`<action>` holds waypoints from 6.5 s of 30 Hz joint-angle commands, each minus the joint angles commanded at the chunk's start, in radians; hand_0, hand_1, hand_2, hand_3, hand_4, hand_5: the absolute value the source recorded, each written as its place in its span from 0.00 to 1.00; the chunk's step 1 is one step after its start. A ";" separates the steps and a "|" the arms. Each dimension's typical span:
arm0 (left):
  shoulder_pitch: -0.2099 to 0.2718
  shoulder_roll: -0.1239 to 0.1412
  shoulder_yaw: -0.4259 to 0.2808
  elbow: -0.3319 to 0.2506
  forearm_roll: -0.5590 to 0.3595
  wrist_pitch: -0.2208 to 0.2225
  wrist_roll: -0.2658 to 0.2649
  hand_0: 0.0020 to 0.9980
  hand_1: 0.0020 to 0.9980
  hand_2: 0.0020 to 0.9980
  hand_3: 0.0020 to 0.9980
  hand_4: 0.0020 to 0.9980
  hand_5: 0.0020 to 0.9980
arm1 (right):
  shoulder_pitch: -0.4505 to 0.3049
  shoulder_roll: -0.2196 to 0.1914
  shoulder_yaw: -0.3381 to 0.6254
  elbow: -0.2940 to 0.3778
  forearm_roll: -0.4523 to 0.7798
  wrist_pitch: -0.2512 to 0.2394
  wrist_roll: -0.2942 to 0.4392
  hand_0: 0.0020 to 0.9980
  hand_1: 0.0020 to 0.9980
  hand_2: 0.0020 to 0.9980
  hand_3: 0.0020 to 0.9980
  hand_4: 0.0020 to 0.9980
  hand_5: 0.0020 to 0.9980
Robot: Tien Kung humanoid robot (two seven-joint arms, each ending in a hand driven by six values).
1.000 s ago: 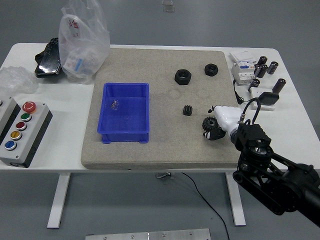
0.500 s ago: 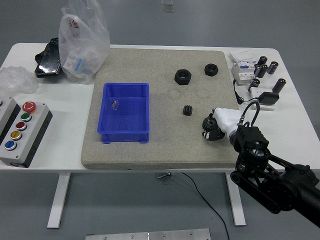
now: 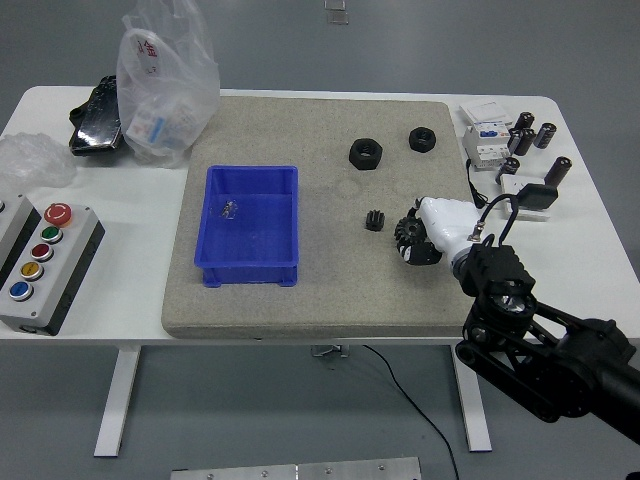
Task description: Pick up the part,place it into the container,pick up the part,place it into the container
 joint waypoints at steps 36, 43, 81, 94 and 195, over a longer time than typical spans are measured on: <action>-0.004 0.001 -0.003 0.000 0.012 0.000 0.012 0.64 0.57 0.56 0.62 0.72 0.33 | 0.331 0.178 -0.376 0.018 0.072 0.027 0.013 0.67 0.76 0.81 0.73 0.54 0.32; -0.004 0.000 -0.004 0.000 0.014 -0.001 0.012 0.64 0.57 0.56 0.62 0.72 0.33 | 0.327 0.175 -0.369 0.015 0.079 0.023 0.018 0.67 0.76 0.83 0.77 0.62 0.33; -0.005 0.000 0.003 0.000 0.011 -0.004 0.011 0.64 0.57 0.56 0.61 0.72 0.33 | 0.284 0.152 -0.246 -0.449 0.232 0.024 0.066 0.49 0.64 0.65 0.68 0.53 0.28; -0.006 0.000 0.009 0.000 0.006 -0.004 0.008 0.64 0.57 0.56 0.61 0.72 0.33 | 0.277 0.159 -0.285 -0.459 0.261 -0.034 0.095 0.44 0.54 0.39 0.46 0.44 0.08; -0.002 0.015 0.003 0.000 0.000 -0.004 -0.008 0.64 0.57 0.56 0.62 0.73 0.34 | -0.426 0.031 0.644 0.159 1.102 -0.292 0.876 0.49 0.62 0.68 0.68 0.55 0.24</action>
